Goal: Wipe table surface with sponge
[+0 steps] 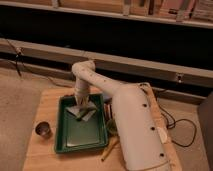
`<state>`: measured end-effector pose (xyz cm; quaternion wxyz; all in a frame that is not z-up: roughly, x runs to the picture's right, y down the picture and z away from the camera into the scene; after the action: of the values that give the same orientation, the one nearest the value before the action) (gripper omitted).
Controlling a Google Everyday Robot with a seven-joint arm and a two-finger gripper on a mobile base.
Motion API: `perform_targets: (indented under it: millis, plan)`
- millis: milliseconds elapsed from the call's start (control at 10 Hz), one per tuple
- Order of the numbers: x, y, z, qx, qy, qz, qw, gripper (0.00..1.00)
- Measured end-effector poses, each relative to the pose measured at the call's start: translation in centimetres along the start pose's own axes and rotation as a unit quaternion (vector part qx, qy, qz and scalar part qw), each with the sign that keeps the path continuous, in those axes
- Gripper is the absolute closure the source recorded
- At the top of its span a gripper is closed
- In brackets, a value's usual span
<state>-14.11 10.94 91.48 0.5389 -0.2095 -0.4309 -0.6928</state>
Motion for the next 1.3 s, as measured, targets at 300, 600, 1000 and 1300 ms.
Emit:
perform_targets:
  millis: [300, 600, 1000, 1300]
  plan:
    - [0.4, -0.4, -0.7, -0.008, 0.001, -0.008, 0.9999, 0.27]
    - [0.8, -1.2, -0.3, -0.025, -0.009, -0.021, 0.9994, 0.2]
    - [0.7, -1.3, 0.0, -0.034, -0.015, -0.023, 0.9991, 0.2]
    - [0.7, -1.3, 0.3, -0.038, -0.016, -0.023, 0.9989, 0.2]
